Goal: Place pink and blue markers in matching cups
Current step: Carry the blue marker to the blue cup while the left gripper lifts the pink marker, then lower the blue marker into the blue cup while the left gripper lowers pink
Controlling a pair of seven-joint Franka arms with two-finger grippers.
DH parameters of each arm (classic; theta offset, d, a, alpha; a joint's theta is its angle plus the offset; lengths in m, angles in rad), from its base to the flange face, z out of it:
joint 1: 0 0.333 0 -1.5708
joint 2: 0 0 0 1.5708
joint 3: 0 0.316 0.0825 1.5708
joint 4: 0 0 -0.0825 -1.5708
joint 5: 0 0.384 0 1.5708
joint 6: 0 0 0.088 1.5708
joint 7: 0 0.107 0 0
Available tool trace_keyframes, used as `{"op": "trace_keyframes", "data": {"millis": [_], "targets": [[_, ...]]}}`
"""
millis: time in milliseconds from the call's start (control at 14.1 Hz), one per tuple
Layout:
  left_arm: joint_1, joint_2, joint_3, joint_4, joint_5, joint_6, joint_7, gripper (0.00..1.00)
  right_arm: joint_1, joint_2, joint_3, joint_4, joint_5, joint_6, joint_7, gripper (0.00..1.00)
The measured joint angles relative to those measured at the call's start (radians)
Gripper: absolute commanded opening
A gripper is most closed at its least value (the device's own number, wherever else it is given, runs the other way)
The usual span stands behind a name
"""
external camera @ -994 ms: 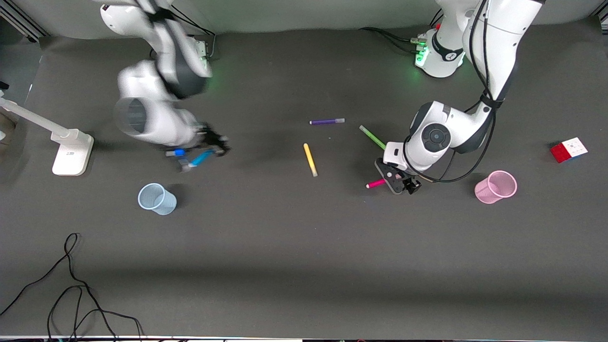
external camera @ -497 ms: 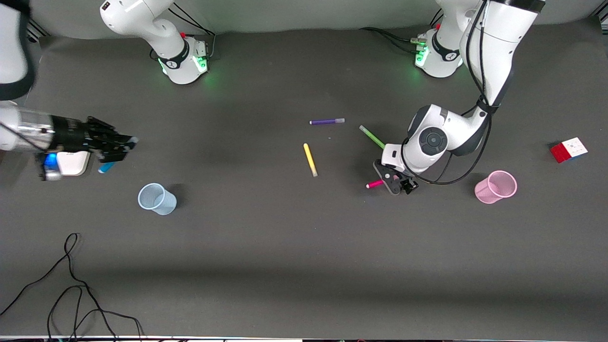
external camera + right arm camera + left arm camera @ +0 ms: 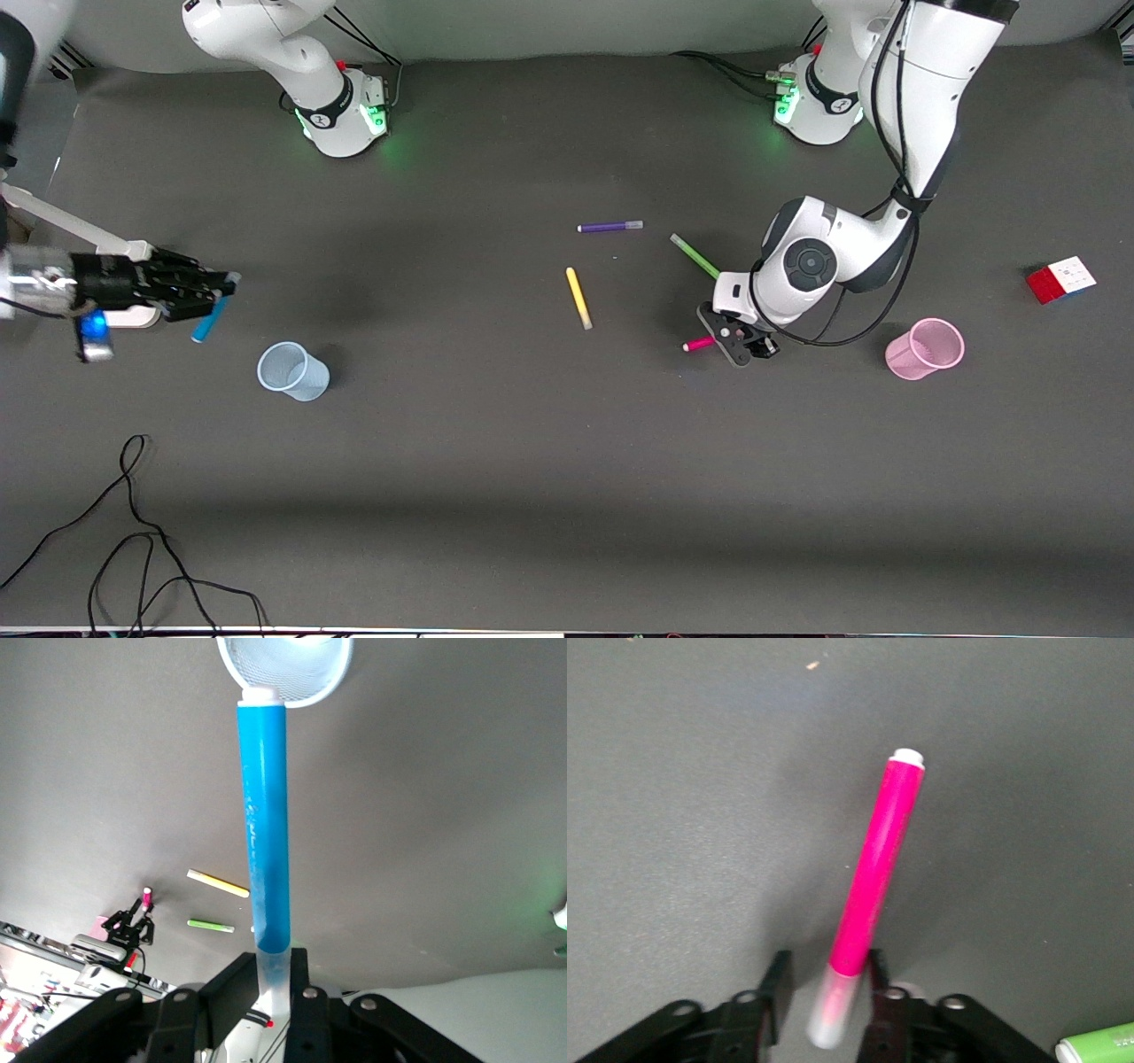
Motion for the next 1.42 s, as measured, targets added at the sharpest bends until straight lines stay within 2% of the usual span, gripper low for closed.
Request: {"op": "trace_keyframes", "data": {"millis": [213, 426, 639, 781, 1136, 1420], "targets": [[0.000, 0.000, 0.000, 0.001, 0.000, 0.000, -0.026, 0.07, 0.003, 0.118, 0.023, 0.040, 0.032, -0.023, -0.120, 0.00], [0.001, -0.001, 0.000, 0.022, -0.002, -0.026, -0.043, 0.06, 0.003, 0.172, 0.029, 0.055, 0.035, -0.034, -0.152, 0.00], [0.022, -0.032, 0.001, 0.158, -0.011, -0.256, -0.080, 0.04, -0.005, 0.199, 0.029, 0.048, 0.035, -0.042, -0.234, 0.00], [0.057, -0.078, 0.002, 0.249, -0.069, -0.395, -0.089, 0.04, -0.019, 0.220, 0.029, 0.047, 0.035, -0.047, -0.259, 0.00], [0.199, -0.220, 0.012, 0.326, -0.120, -0.680, -0.118, 0.01, -0.025, 0.268, 0.042, 0.047, 0.035, -0.050, -0.292, 0.00], [0.357, -0.252, 0.020, 0.413, -0.109, -0.842, -0.131, 0.00, -0.024, 0.297, 0.052, 0.048, 0.035, -0.050, -0.303, 0.00]]}}
